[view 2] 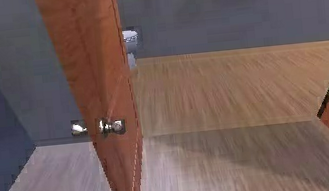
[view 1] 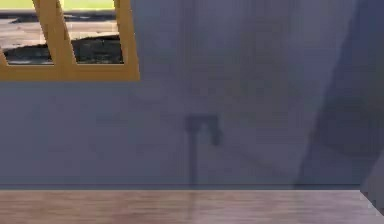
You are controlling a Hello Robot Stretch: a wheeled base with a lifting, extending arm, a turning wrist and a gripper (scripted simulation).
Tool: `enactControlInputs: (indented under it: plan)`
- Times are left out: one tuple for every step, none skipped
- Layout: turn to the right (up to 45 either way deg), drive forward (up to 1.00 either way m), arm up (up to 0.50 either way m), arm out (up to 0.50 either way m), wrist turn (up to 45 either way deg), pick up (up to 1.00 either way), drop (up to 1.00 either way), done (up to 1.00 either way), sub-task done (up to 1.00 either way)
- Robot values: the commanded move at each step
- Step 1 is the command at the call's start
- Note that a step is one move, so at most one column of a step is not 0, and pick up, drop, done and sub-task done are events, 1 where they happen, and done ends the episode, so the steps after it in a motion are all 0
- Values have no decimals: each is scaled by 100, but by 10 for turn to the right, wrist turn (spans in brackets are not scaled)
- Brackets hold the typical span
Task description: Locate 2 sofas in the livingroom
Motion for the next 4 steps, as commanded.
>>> enactControlInputs:
  plan:
    - [450, 0, 0, 0, 0, 0, 0, 0, 0]
    - [450, 0, 0, 0, 0, 0, 0, 0, 0]
    - [450, 0, 0, 0, 0, 0, 0, 0, 0]
    - [360, 0, 0, 0, 0, 0, 0, 0, 0]
